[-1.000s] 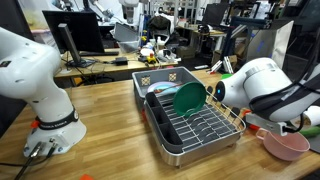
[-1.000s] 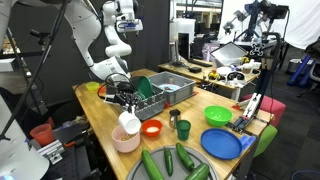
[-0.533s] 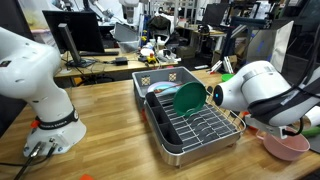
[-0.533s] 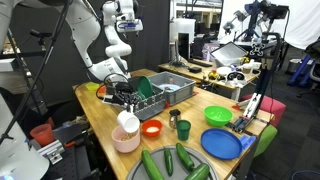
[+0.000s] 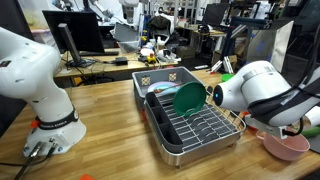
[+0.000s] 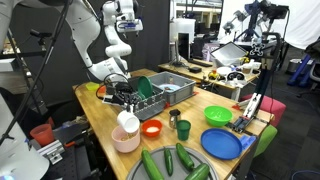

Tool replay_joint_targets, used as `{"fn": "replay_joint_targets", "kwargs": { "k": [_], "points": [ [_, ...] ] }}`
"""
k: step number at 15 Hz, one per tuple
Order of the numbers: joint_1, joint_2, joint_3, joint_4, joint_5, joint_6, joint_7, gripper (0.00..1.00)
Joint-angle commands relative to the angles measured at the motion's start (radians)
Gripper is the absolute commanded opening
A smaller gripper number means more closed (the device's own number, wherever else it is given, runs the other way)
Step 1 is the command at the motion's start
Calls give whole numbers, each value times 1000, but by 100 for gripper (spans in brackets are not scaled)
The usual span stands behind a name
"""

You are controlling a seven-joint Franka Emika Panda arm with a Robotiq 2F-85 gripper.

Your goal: Pour the things in the white mug into the pink bowl

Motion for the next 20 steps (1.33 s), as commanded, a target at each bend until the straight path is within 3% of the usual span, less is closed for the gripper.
{"fn": "replay_joint_targets", "kwargs": {
  "k": [1,2,20],
  "points": [
    [-18,3,20,3,-5,-9,4,9],
    [-18,3,20,3,-5,-9,4,2],
    [3,58,23,19,-20,-80,15,2]
  ]
}}
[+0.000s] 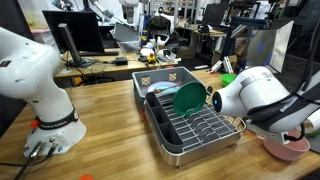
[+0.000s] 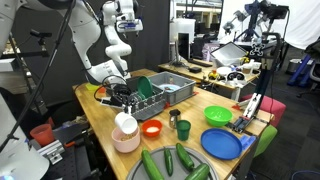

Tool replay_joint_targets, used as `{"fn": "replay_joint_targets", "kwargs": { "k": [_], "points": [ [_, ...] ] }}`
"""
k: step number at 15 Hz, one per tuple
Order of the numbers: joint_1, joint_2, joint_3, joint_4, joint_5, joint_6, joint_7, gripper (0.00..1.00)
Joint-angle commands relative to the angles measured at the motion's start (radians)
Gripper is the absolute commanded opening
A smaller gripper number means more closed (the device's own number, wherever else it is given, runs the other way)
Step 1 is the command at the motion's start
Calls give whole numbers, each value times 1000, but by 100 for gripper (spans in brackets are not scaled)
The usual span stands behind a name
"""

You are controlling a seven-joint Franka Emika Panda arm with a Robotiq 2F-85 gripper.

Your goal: Pour the things in the white mug into the pink bowl

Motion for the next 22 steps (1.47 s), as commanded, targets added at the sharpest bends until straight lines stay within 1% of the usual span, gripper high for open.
{"fn": "replay_joint_targets", "kwargs": {
  "k": [1,12,16,18,22],
  "points": [
    [2,35,2,22,-20,-58,16,2],
    [15,76,4,55,-73,-133,23,2],
    [12,74,6,57,-77,-137,22,2],
    [0,65,10,53,-65,-115,21,2],
    [6,69,7,56,-72,-129,25,2]
  ]
}}
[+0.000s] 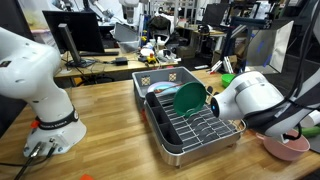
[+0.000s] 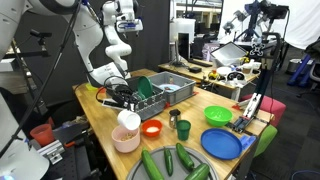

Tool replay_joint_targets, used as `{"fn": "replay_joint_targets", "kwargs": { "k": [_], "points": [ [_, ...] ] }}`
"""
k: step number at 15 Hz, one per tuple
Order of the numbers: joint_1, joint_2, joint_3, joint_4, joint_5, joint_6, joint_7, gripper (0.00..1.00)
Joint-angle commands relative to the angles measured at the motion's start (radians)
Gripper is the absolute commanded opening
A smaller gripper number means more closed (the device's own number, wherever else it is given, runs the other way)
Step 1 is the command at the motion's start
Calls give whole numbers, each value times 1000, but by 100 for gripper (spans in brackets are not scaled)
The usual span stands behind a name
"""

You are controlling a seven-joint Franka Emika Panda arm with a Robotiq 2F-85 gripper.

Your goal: Pour the things in the white mug into the pink bowl

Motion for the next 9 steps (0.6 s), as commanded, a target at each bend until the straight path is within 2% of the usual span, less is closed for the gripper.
{"fn": "replay_joint_targets", "kwargs": {
  "k": [1,5,9],
  "points": [
    [-3,17,8,16,-16,-45,25,2],
    [-12,9,12,12,-3,-38,23,2],
    [-45,-18,22,-1,44,20,14,2]
  ]
}}
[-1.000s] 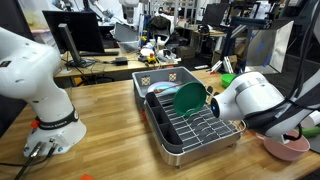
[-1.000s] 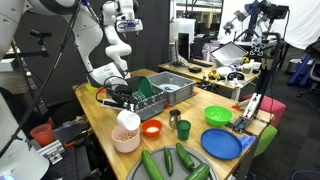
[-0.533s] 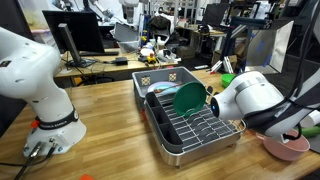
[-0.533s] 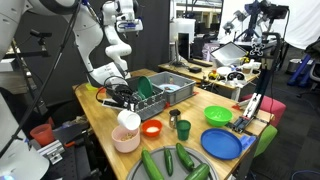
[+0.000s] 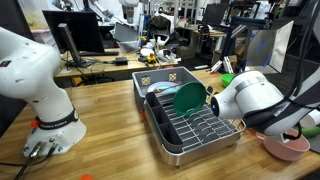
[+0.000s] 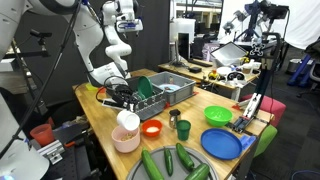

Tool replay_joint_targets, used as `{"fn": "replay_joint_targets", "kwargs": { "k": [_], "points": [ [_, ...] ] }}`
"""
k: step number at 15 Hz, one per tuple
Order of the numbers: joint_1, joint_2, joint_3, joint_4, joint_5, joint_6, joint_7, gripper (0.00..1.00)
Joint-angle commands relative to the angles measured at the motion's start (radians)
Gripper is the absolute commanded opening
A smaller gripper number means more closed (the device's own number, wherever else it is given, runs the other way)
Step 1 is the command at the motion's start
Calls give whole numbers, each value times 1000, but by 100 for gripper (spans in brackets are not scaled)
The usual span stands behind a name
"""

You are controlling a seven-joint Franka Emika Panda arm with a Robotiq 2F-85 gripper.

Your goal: Pour the things in the white mug into the pink bowl

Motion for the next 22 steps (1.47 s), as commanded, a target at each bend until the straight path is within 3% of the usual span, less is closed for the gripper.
{"fn": "replay_joint_targets", "kwargs": {
  "k": [1,8,22],
  "points": [
    [-46,-26,22,-8,43,38,15,2],
    [-99,-119,14,-53,161,173,55,2],
    [-218,-518,-51,-323,355,714,53,2]
  ]
}}
